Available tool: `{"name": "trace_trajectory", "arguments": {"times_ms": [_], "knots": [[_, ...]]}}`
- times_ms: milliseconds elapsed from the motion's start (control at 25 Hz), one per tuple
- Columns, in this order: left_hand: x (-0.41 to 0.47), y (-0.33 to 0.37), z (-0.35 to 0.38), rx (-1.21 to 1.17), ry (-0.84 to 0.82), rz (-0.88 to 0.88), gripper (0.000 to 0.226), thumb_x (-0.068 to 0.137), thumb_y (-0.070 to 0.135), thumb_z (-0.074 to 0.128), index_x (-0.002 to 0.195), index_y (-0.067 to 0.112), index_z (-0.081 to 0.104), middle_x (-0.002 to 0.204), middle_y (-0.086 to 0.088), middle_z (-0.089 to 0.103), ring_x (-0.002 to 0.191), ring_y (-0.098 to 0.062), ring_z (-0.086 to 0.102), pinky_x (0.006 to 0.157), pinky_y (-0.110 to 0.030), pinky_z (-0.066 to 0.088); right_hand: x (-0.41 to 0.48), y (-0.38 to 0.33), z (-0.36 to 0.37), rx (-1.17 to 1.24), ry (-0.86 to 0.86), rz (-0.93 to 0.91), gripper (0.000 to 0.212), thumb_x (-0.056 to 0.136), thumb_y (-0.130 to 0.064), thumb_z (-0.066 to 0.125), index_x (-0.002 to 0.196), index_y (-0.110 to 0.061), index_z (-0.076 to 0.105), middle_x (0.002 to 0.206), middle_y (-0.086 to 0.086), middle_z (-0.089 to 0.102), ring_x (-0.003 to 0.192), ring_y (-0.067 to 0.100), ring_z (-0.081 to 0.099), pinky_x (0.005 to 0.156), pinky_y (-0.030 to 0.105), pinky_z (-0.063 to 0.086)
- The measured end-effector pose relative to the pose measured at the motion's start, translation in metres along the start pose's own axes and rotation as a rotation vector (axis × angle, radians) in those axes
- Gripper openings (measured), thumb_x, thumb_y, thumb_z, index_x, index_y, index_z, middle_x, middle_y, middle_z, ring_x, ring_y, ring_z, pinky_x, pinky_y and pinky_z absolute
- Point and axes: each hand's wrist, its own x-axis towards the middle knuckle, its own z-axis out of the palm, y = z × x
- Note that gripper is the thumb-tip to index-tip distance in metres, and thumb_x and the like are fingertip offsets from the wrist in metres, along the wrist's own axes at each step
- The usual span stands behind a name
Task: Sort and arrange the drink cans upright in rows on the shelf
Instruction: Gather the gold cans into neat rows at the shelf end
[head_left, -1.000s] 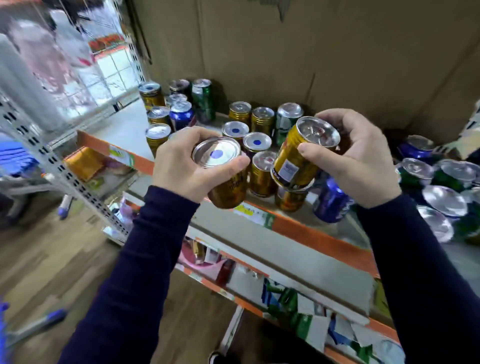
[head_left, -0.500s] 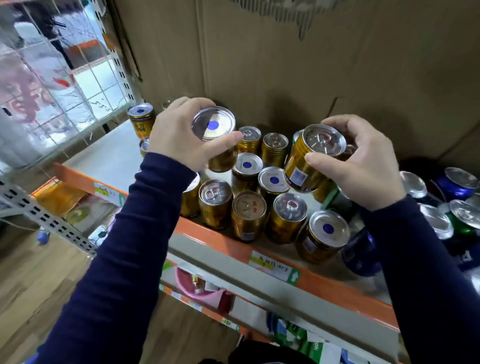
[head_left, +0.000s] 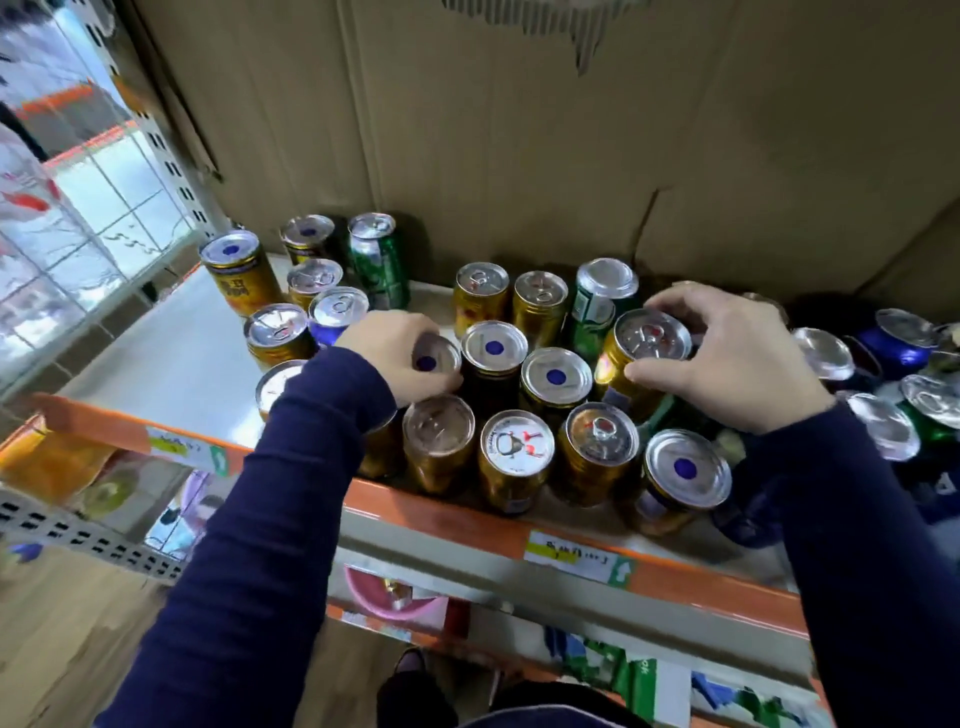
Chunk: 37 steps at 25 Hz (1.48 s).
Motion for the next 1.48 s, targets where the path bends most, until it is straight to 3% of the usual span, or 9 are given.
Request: {"name": "trace_trajectory", "arguments": {"times_ms": [200, 360, 520, 760, 960, 1160, 1240, 1400, 1480], "knots": [[0.009, -0.006, 0.002, 0.023, -0.078, 0.071, 0.054, 0.093, 0.05, 0.041, 0.11, 0.004, 0.063, 0.107, -0.015, 0.065, 0.098, -0.029, 0.058, 0.086, -0.04, 0.047, -0.002, -0.006, 0.006, -0.072, -0.07, 0.125, 0.05, 0.067, -0.028, 0.079, 0.113, -0.023, 0.059, 0.102, -0.007, 0.058, 0.09, 0.009, 0.05, 0.077, 0.021, 0.034], [0.012, -0.011, 0.009, -0.029, -0.053, 0.191, 0.045, 0.096, 0.044, 0.036, 0.11, 0.009, 0.061, 0.103, -0.011, 0.062, 0.098, -0.027, 0.058, 0.085, -0.039, 0.046, 0.0, -0.008, 0.019, -0.188, -0.248, 0.155, 0.061, 0.076, -0.032, 0.072, 0.131, -0.02, 0.049, 0.127, -0.002, 0.055, 0.113, 0.016, 0.052, 0.09, 0.026, 0.04], [0.018, -0.003, 0.011, -0.138, -0.079, 0.204, 0.047, 0.099, 0.037, 0.036, 0.141, 0.016, 0.039, 0.14, -0.007, 0.046, 0.127, -0.02, 0.044, 0.103, -0.03, 0.035, 0.001, -0.011, 0.037, -0.212, -0.465, 0.107, 0.062, 0.092, -0.037, 0.053, 0.147, -0.02, 0.03, 0.149, 0.001, 0.036, 0.133, 0.016, 0.036, 0.1, 0.021, 0.029], [0.034, 0.007, 0.01, -0.195, -0.1, 0.258, 0.041, 0.1, 0.029, 0.034, 0.135, 0.012, 0.047, 0.136, -0.007, 0.052, 0.124, -0.019, 0.047, 0.101, -0.028, 0.036, 0.007, -0.006, 0.038, -0.053, -0.407, 0.063, 0.033, 0.096, -0.034, 0.047, 0.121, -0.018, 0.061, 0.122, -0.003, 0.06, 0.113, 0.013, 0.053, 0.099, 0.032, 0.041], [0.041, 0.004, 0.006, -0.165, -0.112, 0.258, 0.034, 0.1, 0.03, 0.035, 0.119, 0.016, 0.059, 0.114, -0.003, 0.064, 0.103, -0.017, 0.056, 0.085, -0.028, 0.043, 0.022, -0.005, 0.029, -0.176, -0.543, 0.055, 0.039, 0.098, -0.036, 0.042, 0.134, -0.024, 0.05, 0.121, -0.007, 0.057, 0.114, 0.012, 0.052, 0.092, 0.024, 0.04], [0.043, 0.002, 0.007, -0.168, -0.159, 0.248, 0.031, 0.099, 0.03, 0.037, 0.112, 0.015, 0.061, 0.106, -0.004, 0.065, 0.097, -0.019, 0.058, 0.078, -0.026, 0.041, 0.055, -0.022, 0.029, -0.192, -0.163, -0.087, 0.035, 0.088, -0.032, 0.06, 0.121, -0.022, 0.06, 0.111, 0.0, 0.062, 0.099, 0.016, 0.057, 0.083, 0.027, 0.042], [0.039, -0.001, 0.0, -0.163, -0.088, 0.278, 0.031, 0.098, 0.028, 0.043, 0.118, 0.014, 0.06, 0.108, -0.003, 0.064, 0.099, -0.019, 0.059, 0.079, -0.023, 0.041, 0.078, -0.017, 0.035, -0.26, -0.042, -0.085, 0.042, 0.082, -0.03, 0.066, 0.122, -0.02, 0.059, 0.119, 0.005, 0.059, 0.11, 0.025, 0.054, 0.092, 0.035, 0.044], [0.042, -0.024, -0.031, -0.282, 0.289, 0.217, 0.03, 0.091, 0.021, 0.058, 0.119, 0.01, 0.062, 0.105, -0.005, 0.066, 0.092, -0.014, 0.058, 0.082, -0.021, 0.043, 0.107, -0.001, 0.048, -0.367, -0.27, 0.178, 0.077, 0.079, -0.033, 0.073, 0.142, -0.01, 0.035, 0.139, 0.015, 0.045, 0.124, 0.031, 0.045, 0.096, 0.035, 0.039], [0.062, -0.044, -0.04, -0.2, 0.383, 0.123, 0.033, 0.088, 0.018, 0.06, 0.12, 0.008, 0.061, 0.111, -0.012, 0.063, 0.101, -0.026, 0.058, 0.088, -0.028, 0.041, 0.107, 0.006, 0.055, -0.321, -0.261, 0.186, 0.079, 0.079, -0.033, 0.075, 0.142, -0.006, 0.035, 0.139, 0.016, 0.046, 0.124, 0.031, 0.044, 0.093, 0.031, 0.038]]}}
